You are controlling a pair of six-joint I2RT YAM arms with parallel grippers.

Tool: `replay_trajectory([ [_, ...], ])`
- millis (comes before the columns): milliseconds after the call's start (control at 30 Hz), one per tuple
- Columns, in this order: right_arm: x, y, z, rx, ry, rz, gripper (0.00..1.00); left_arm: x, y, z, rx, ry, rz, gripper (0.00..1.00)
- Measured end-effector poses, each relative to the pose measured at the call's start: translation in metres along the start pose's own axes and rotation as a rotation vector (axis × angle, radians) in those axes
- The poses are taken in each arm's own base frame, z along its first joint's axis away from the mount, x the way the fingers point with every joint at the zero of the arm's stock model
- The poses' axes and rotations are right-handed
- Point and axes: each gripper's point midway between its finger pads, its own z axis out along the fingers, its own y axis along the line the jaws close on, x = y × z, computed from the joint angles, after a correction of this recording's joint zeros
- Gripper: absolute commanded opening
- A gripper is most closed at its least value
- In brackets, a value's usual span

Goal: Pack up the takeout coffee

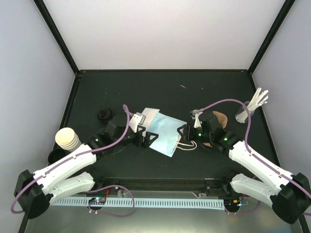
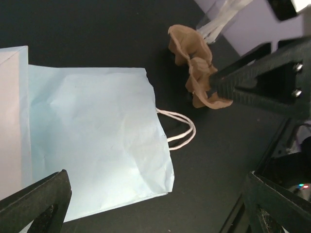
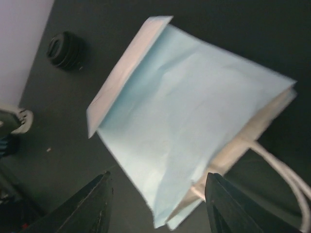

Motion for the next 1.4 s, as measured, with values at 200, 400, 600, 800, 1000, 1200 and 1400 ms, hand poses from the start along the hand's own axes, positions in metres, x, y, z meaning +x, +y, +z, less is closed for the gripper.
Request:
replay_trajectory([
  [200, -0.025, -0.027, -0.026, 0.185, -0.117, -0.018, 0.58, 0.012, -0.018, 0.030, -0.102, 0.087, 0.158, 0.99],
  [400, -0.044, -0.042, -0.058, 0.297, -0.250, -0.053, 0.60, 0.025, -0.020, 0.080, -0.234, 0.221, 0.293, 0.99],
  [600, -0.049, -0.055, -0.080, 0.372, -0.349, -0.069, 0.78, 0.040, -0.010, 0.123, -0.362, 0.344, 0.372, 0.99],
  [800, -0.043, -0.080, -0.088, 0.464, -0.422, -0.140, 0.92, 0.063, 0.003, 0.149, -0.448, 0.451, 0.413, 0.95],
  [1000, -0.058, -0.090, -0.093, 0.529, -0.571, -0.266, 0.93, 0.084, 0.014, 0.150, -0.478, 0.528, 0.422, 0.87],
  [1200, -0.074, -0.112, -0.092, 0.620, -0.669, -0.333, 0.89, 0.095, 0.018, 0.153, -0.503, 0.566, 0.430, 0.53],
  [1400, -0.071, -0.152, -0.101, 0.679, -0.751, -0.330, 0.83, 0.092, 0.030, 0.151, -0.586, 0.563, 0.424, 0.07],
])
